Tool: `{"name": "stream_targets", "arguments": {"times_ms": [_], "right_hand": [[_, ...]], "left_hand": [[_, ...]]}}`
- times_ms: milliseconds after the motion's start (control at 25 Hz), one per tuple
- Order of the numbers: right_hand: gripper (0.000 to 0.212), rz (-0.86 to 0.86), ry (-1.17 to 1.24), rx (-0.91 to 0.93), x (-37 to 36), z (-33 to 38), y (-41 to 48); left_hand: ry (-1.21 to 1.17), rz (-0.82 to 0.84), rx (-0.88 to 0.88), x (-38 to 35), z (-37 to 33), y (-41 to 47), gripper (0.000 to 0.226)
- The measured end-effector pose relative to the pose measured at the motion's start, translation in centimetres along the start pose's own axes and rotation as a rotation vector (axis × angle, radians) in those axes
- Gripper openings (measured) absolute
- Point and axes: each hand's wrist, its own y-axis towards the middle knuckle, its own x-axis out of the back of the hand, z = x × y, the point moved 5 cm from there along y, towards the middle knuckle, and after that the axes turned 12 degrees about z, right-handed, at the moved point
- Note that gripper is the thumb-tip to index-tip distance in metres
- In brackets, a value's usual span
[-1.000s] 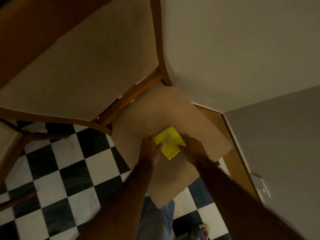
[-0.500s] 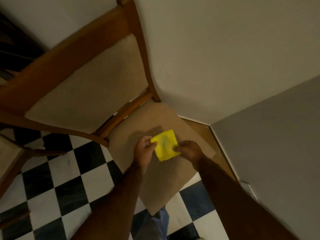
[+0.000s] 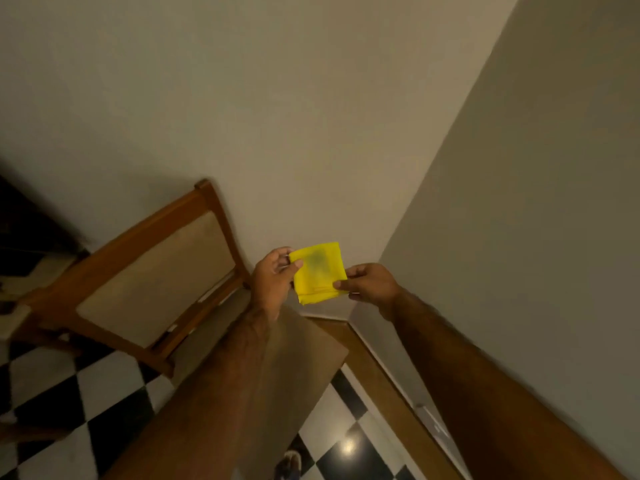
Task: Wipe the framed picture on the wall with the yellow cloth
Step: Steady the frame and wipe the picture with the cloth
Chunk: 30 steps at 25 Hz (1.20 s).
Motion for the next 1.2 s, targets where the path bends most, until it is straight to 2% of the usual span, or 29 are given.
{"name": "stream_targets", "arguments": {"times_ms": [120,240,320,640,920,1200], "right_hand": [[0.033,-0.044,-0.006,0.070,3.6,3.8,-5.1],[0.027,-0.103,0.004,0.123,7.2,7.5,-10.8],[0.034,-0.156,-0.004,0.170,9.7,9.9,-14.5],[0.037,-0.454,-0.056,0.352,19.7,17.9,-31.5],[0.037,-0.705,-0.072,0.494,25.0,24.0,-45.8],[0.036,-0.877,-0.181,0.692,26.8,31.7,-60.0]], "left_hand": [[0.006,0.062,-0.080,-4.2,-6.0,-0.4,0.029],[0.020,0.130,-0.180,-9.0,-12.1,-1.4,0.035],[0.031,0.166,-0.244,-12.1,-16.2,-2.0,0.036],[0.071,0.333,-0.548,-27.1,-32.1,-6.4,0.029],[0.016,0.477,-0.803,-37.7,-45.1,-12.5,0.026],[0.004,0.445,-1.133,-44.7,-59.3,-21.1,0.019]]}}
